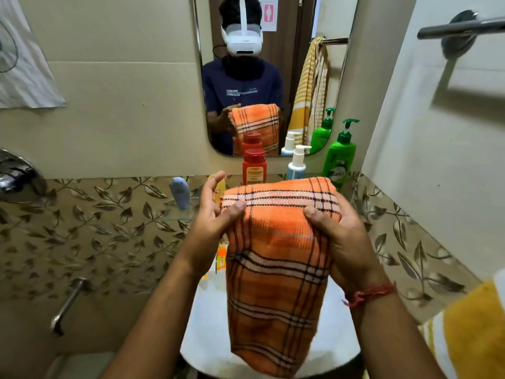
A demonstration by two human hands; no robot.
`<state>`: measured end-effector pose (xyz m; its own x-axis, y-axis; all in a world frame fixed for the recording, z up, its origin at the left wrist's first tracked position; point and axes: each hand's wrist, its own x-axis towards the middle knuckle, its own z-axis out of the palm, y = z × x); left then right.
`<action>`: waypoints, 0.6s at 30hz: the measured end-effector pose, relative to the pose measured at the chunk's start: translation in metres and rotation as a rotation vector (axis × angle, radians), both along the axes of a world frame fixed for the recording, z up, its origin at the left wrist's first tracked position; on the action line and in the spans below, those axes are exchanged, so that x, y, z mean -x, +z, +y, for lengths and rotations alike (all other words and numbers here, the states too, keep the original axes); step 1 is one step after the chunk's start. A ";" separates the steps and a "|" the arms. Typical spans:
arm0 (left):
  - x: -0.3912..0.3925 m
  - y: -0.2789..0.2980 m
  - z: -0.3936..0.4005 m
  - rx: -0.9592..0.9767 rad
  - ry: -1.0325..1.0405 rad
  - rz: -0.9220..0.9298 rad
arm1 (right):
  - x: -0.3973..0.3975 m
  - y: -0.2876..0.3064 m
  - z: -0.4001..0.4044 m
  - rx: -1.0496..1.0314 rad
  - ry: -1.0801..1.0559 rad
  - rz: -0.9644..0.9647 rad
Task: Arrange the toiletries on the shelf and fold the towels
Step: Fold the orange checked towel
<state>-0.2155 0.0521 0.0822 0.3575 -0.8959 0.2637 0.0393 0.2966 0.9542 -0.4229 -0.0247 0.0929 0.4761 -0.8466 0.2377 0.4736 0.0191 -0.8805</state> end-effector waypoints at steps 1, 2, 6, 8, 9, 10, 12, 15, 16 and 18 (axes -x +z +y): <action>-0.002 -0.003 0.002 -0.026 -0.028 -0.011 | -0.001 0.002 -0.002 -0.037 -0.033 0.016; -0.001 -0.006 0.004 -0.039 -0.059 -0.018 | -0.001 0.003 -0.003 -0.068 -0.069 0.037; 0.011 -0.006 0.003 0.014 -0.142 0.021 | 0.008 0.003 -0.008 -0.171 -0.074 0.007; 0.013 -0.005 0.000 0.074 -0.125 0.079 | 0.020 0.001 -0.007 -0.161 0.021 -0.012; 0.015 -0.005 -0.001 0.090 -0.105 0.095 | 0.025 -0.001 -0.006 -0.135 0.072 0.027; 0.016 -0.005 -0.001 0.092 -0.078 0.100 | 0.028 -0.004 -0.005 -0.097 0.118 0.102; 0.019 -0.004 -0.001 0.081 -0.032 0.080 | 0.027 -0.012 0.000 -0.019 0.137 0.232; 0.011 -0.005 -0.001 0.022 -0.004 -0.045 | 0.012 -0.014 0.004 0.008 -0.021 0.198; 0.007 -0.005 -0.001 -0.024 -0.023 -0.111 | 0.008 -0.012 0.004 0.008 -0.069 0.196; 0.000 -0.006 0.000 -0.130 -0.087 -0.166 | 0.002 -0.009 0.002 -0.011 -0.108 0.213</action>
